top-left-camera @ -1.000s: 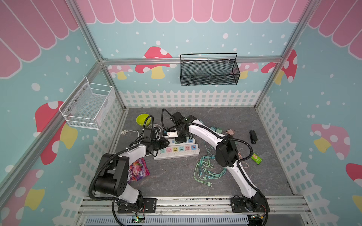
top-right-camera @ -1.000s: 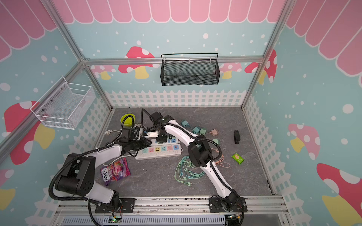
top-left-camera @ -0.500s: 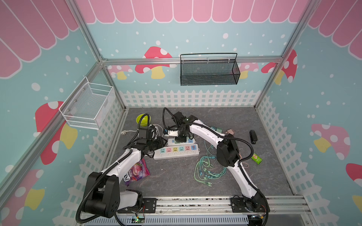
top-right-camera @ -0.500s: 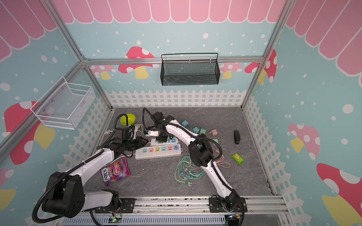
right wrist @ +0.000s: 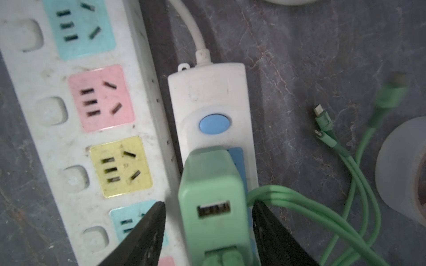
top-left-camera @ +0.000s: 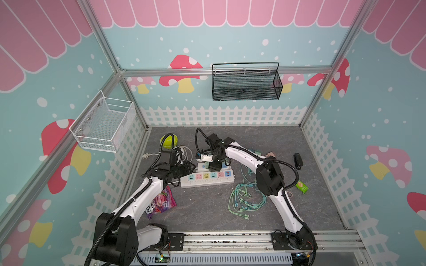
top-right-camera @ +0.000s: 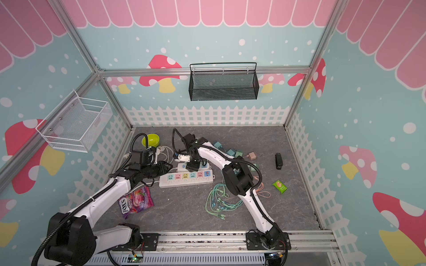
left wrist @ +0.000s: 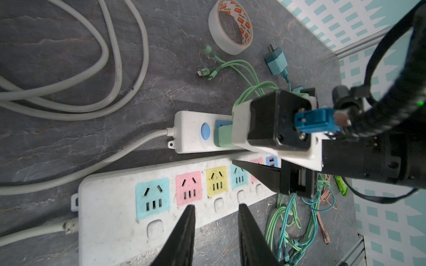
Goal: Insert plugs into power strip
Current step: Insert the plug into the socket, then pick up the power cord from the top-center of the table.
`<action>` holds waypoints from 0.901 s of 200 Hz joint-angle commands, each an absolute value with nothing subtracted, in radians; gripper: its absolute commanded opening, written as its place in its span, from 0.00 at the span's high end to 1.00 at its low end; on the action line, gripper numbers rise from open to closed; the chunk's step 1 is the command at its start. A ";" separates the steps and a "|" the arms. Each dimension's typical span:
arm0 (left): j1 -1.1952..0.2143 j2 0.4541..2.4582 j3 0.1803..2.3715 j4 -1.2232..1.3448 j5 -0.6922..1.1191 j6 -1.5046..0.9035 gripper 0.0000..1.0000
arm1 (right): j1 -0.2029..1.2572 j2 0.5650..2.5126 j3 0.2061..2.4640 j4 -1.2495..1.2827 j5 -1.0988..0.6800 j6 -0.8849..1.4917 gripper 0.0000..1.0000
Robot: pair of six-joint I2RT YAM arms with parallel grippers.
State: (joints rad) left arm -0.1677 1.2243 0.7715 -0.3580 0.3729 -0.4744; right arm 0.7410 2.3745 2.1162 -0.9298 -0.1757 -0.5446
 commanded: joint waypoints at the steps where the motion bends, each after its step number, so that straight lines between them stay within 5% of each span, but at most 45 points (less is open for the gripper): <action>1: -0.167 1.201 0.806 -0.388 0.358 -0.459 0.67 | 0.732 2.300 2.081 -0.962 -0.233 -0.555 0.33; 180: -0.167 1.172 0.847 -0.441 0.389 -0.434 0.65 | 0.682 2.208 2.003 -1.130 -0.626 -0.732 0.20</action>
